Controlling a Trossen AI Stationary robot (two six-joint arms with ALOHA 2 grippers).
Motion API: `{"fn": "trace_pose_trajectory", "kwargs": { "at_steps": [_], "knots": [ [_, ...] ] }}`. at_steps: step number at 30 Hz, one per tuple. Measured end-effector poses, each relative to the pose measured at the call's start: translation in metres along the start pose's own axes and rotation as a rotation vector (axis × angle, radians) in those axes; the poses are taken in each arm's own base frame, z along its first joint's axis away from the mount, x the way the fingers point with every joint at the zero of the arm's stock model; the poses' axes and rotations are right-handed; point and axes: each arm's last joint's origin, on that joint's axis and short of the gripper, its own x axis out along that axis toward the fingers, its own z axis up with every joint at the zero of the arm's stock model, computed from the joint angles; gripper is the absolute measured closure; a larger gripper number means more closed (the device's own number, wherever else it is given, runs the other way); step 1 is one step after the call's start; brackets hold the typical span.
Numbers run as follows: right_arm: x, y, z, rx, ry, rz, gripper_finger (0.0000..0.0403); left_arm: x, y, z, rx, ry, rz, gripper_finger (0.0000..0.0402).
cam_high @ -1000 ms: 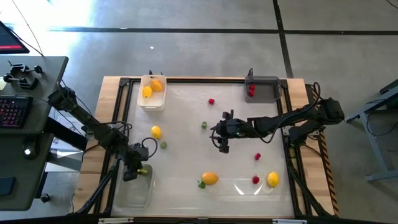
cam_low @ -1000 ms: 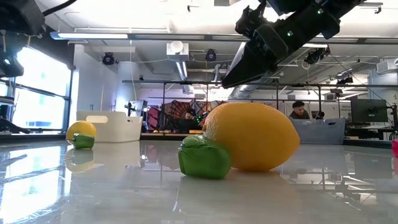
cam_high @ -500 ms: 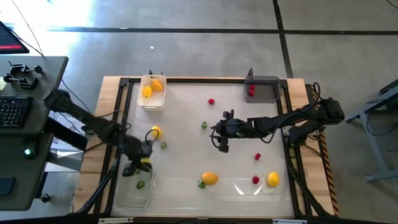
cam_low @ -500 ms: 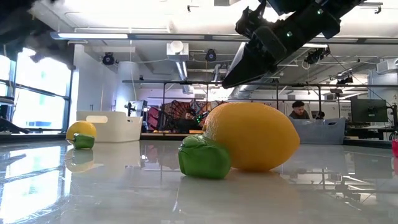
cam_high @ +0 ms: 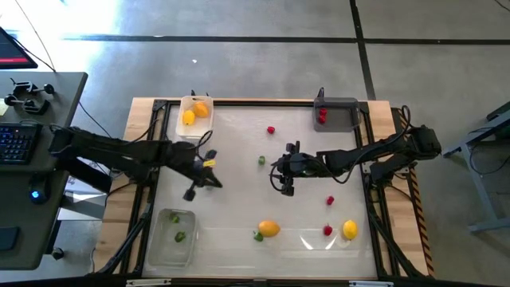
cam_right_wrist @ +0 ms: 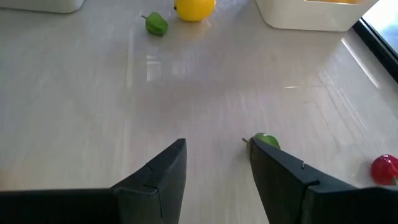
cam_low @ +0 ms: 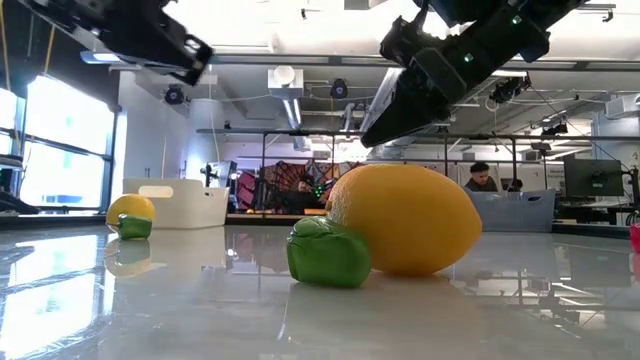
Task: Sort produce into baskets
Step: Put the red bell pepper into the black bin
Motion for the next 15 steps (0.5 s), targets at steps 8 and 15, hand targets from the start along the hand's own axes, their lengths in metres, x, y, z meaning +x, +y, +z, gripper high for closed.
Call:
{"fn": "trace_pose_trajectory", "kwargs": {
  "at_steps": [8,15],
  "knots": [
    [0.001,-0.005,0.0,0.015,0.002,-0.014,0.0235,0.04,0.033,0.003,0.106,-0.154,-0.013,0.0401],
    [0.004,-0.021,0.0,0.071,0.005,-0.058,0.0235,0.066,0.06,-0.005,0.136,-0.262,-0.01,0.0401]
  ]
}}
